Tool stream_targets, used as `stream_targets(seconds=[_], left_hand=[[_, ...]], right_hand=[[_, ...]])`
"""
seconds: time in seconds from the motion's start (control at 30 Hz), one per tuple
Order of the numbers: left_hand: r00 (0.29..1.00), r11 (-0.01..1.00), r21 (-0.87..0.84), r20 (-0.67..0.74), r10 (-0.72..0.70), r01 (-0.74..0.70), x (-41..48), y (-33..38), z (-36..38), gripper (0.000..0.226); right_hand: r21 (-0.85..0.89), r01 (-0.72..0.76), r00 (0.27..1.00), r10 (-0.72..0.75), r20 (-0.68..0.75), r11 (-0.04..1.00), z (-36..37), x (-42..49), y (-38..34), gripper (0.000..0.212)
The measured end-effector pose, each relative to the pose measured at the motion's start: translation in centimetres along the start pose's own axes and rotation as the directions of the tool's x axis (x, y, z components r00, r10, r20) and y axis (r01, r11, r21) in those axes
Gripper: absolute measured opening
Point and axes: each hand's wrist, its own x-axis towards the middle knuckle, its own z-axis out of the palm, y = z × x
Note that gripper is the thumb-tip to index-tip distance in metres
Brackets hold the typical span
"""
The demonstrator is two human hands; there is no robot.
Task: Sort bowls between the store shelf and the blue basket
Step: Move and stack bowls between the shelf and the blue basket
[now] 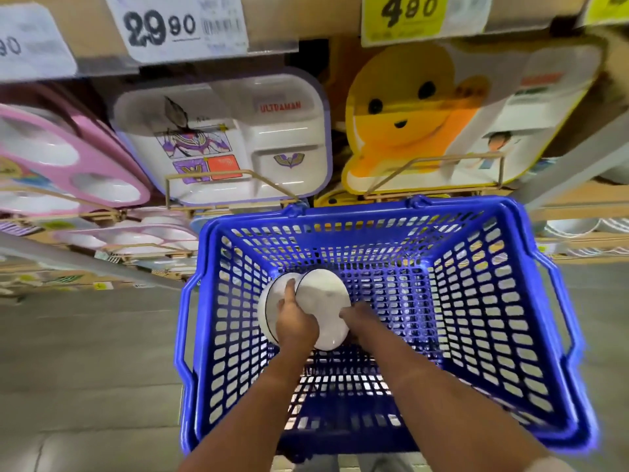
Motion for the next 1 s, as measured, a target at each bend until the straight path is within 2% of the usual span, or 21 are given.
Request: stream_targets(seconds=[0.1, 0.23, 0.33, 0.43, 0.5, 0.6, 0.67, 0.8, 0.93, 1.0], left_hand=[[0.999, 0.996, -0.082, 0.016, 0.035, -0.034, -1.7, 1.5, -1.6, 0.073], [0.996, 0.975, -0.207, 0.021, 0.081, -0.075, -4.3, 4.1, -4.4, 0.069], [0.988, 0.951, -0.289, 0.07, 0.139, -0.114, -7.0, 6.7, -7.0, 0.069], [0.969, 0.901, -0.41, 0.124, 0.212, -0.145, -10.1, 9.5, -10.2, 0.059], [0.956, 0.867, -0.479, 0.164, 0.242, -0.137, -12.3, 11.2, -12.6, 0.056], [0.929, 0.831, -0.527, 0.187, 0.319, -0.18, -15.2, 13.5, -15.8, 0.062], [0.906, 0.798, -0.563, 0.191, 0.378, -0.214, -16.9, 14.6, -17.4, 0.063], [0.862, 0.736, -0.606, 0.158, 0.481, -0.3, -20.1, 16.5, -19.0, 0.056], [0.825, 0.684, -0.603, 0.072, 0.56, -0.411, -23.2, 18.6, -19.3, 0.036], [0.804, 0.634, -0.619, 0.008, 0.595, -0.463, -25.0, 19.4, -19.0, 0.028]], right_hand=[[0.013, 0.037, 0.999, -0.037, -0.011, 0.999, -2.0, -2.0, -1.0, 0.038], [0.143, 0.094, 0.996, -0.094, -0.008, 0.985, -5.0, -6.1, -2.8, 0.04], [0.305, 0.195, 0.98, -0.201, -0.013, 0.932, -7.1, -10.4, -4.6, 0.034], [0.536, 0.292, 0.934, -0.357, 0.018, 0.792, -9.5, -16.1, -5.8, 0.023], [0.598, 0.358, 0.887, -0.462, 0.023, 0.717, -11.1, -19.9, -6.3, 0.022], [0.649, 0.473, 0.793, -0.608, -0.02, 0.596, -12.4, -25.1, -7.1, 0.046], [0.671, 0.549, 0.733, -0.673, -0.1, 0.499, -12.8, -28.5, -7.8, 0.057], [0.75, 0.597, 0.681, -0.674, -0.287, 0.284, -13.4, -33.5, -8.9, 0.052], [0.766, 0.623, 0.653, -0.644, -0.398, 0.158, -14.9, -37.4, -8.9, 0.034], [0.768, 0.627, 0.647, -0.638, -0.418, 0.133, -16.2, -39.1, -8.4, 0.03]])
